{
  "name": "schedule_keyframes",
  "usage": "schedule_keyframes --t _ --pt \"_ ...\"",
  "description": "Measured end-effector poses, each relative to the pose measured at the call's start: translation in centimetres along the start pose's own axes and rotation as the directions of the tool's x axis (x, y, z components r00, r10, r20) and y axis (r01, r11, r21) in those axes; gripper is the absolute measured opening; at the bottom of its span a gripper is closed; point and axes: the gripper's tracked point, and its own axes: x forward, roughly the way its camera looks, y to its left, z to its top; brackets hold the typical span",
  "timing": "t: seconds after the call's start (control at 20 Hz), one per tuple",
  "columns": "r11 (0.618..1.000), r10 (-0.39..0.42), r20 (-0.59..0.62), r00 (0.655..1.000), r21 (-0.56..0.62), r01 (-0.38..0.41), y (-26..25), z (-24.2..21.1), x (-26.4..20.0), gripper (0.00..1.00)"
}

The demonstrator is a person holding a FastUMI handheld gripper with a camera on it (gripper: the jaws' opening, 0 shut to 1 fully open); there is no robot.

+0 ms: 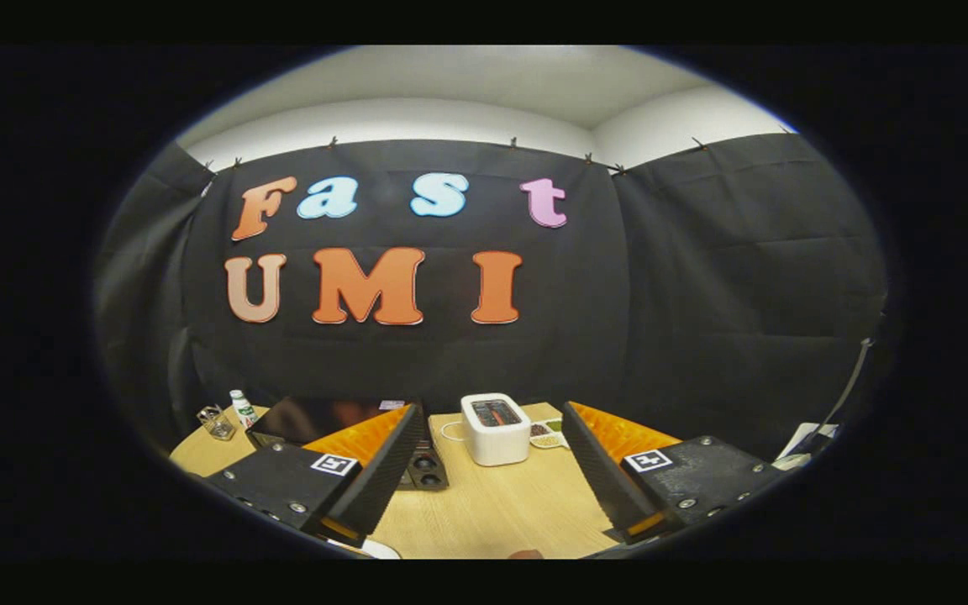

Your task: Open the toaster oven, put the food inside, and close the toaster oven door.

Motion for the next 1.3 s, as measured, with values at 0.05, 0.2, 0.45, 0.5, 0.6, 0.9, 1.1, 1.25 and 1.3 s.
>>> schedule_keyframes --t 0.05,0.2,0.45,0.5,0.6,0.9,1.1,1.25,1.3 --pt "1.0 0.007 -0.007 1.0 0.002 -0.007 0.6 -0.3 0.2 1.0" --pt "1.0 0.023 -0.03 0.999 -0.001 -0.023 2.8 -1.6 1.1 0.99" --pt "0.997 0.075 -0.057 0.996 0.003 -0.075 7.5 -3.0 2.9 0.99" --pt "0.997 0.082 -0.062 0.995 -0.004 -0.082 8.3 -3.5 3.5 1.0" --pt "0.995 0.099 -0.074 0.992 -0.009 -0.099 9.8 -4.4 4.4 1.0" --pt "0.986 0.166 -0.129 0.978 0.014 -0.165 14.9 -7.6 7.4 1.0" --pt "0.982 0.19 -0.162 0.968 0.006 -0.191 17.7 -9.3 9.2 1.0" --pt "0.976 0.212 -0.183 0.96 -0.008 -0.217 20.0 -10.6 10.2 1.0" --pt "0.974 0.221 -0.193 0.956 -0.01 -0.228 20.7 -11.1 10.5 0.99"
